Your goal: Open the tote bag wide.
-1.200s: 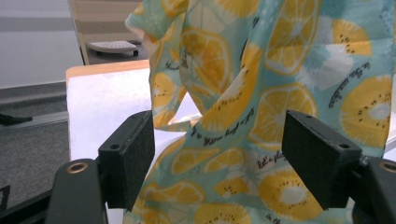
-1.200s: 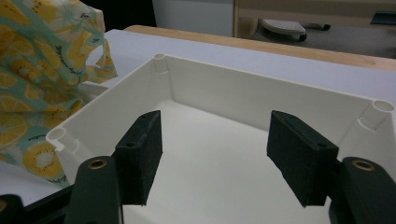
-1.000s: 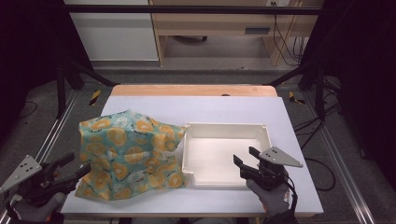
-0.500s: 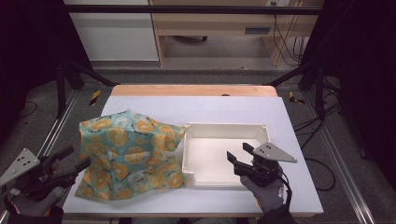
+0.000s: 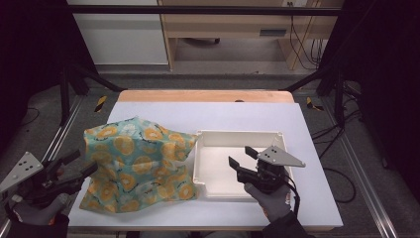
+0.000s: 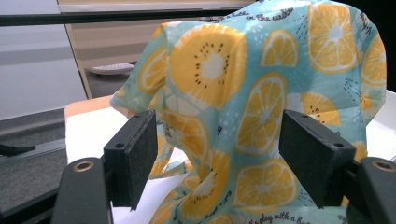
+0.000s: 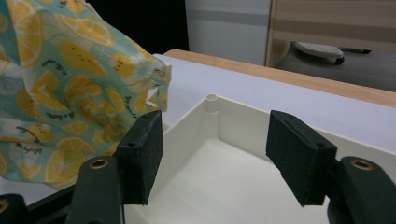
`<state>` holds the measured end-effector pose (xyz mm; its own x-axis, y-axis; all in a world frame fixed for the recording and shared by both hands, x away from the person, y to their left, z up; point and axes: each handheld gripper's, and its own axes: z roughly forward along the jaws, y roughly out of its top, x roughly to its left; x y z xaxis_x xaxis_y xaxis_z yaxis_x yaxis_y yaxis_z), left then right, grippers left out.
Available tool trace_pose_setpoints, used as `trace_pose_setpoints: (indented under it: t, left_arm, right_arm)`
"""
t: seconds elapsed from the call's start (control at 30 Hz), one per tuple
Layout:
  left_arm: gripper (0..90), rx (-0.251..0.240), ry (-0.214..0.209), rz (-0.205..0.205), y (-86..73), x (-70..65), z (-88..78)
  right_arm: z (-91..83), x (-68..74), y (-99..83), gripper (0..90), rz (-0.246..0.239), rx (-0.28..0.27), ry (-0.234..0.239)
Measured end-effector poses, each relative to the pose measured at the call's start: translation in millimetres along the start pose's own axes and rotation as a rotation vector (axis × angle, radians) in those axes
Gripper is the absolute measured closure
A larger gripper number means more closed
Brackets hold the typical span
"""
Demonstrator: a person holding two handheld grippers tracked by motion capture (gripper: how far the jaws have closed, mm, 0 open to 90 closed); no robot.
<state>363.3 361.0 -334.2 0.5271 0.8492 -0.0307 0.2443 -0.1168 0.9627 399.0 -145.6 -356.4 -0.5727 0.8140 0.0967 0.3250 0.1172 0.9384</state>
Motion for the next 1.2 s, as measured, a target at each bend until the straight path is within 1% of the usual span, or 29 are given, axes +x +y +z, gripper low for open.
trace_pose_setpoints:
  t: [0.2,0.27,0.3,0.33,0.47,0.57,0.7,0.77,0.93,1.0,1.1,1.13,1.17,1.2]
  left_arm:
    - [29.7,-0.001,-0.002,-0.002,3.8,-1.4,6.8]
    - [30.1,0.0,-0.004,0.002,6.1,-1.9,9.1]
    - [30.7,0.0,-0.005,0.001,7.1,-2.2,10.1]
    - [30.7,-0.001,-0.006,-0.002,7.8,-2.8,11.3]
    - [31.9,0.007,-0.006,0.005,9.4,-4.7,15.8]
    - [33.8,0.002,-0.011,-0.004,10.4,-5.3,18.0]
    - [37.1,0.009,-0.01,-0.004,10.3,-5.9,20.8]
    - [39.9,0.011,0.0,-0.001,9.6,-6.1,20.8]
    - [48.1,0.016,-0.007,-0.009,8.5,-5.7,21.3]
    - [52.0,0.026,-0.008,-0.003,7.7,-6.2,22.0]
    - [57.2,0.032,-0.007,-0.004,7.0,-6.3,22.7]
    - [59.1,0.031,-0.003,-0.007,6.8,-6.1,22.2]
    - [62.9,0.032,-0.006,-0.007,6.8,-5.7,21.6]
    - [64.8,0.033,-0.01,-0.006,6.9,-5.2,20.7]
  right_arm:
    - [8.6,8.0,5.9,36.8,-0.005,-0.007,0.026]
    - [11.8,11.4,8.2,36.8,-0.009,-0.008,0.037]
    - [15.1,15.5,10.4,36.9,-0.01,-0.011,0.05]
    - [15.1,15.5,10.4,36.9,-0.01,-0.011,0.05]
    - [21.9,23.7,13.5,36.9,-0.021,-0.011,0.076]
    - [27.2,29.4,15.6,36.9,-0.021,-0.012,0.094]
    - [34.1,38.9,20.4,37.0,-0.027,-0.016,0.124]
    - [37.3,44.8,22.7,37.0,-0.031,-0.016,0.142]
    - [46.2,58.9,26.9,37.2,-0.041,-0.018,0.182]
    - [49.0,63.0,27.8,37.3,-0.044,-0.018,0.192]
    - [54.1,69.6,29.1,37.8,-0.043,-0.015,0.213]
    - [55.9,71.9,29.4,37.8,-0.042,-0.014,0.218]
    - [57.7,73.8,29.7,37.9,-0.044,-0.012,0.224]
    - [59.6,76.1,30.2,38.2,-0.043,-0.014,0.229]
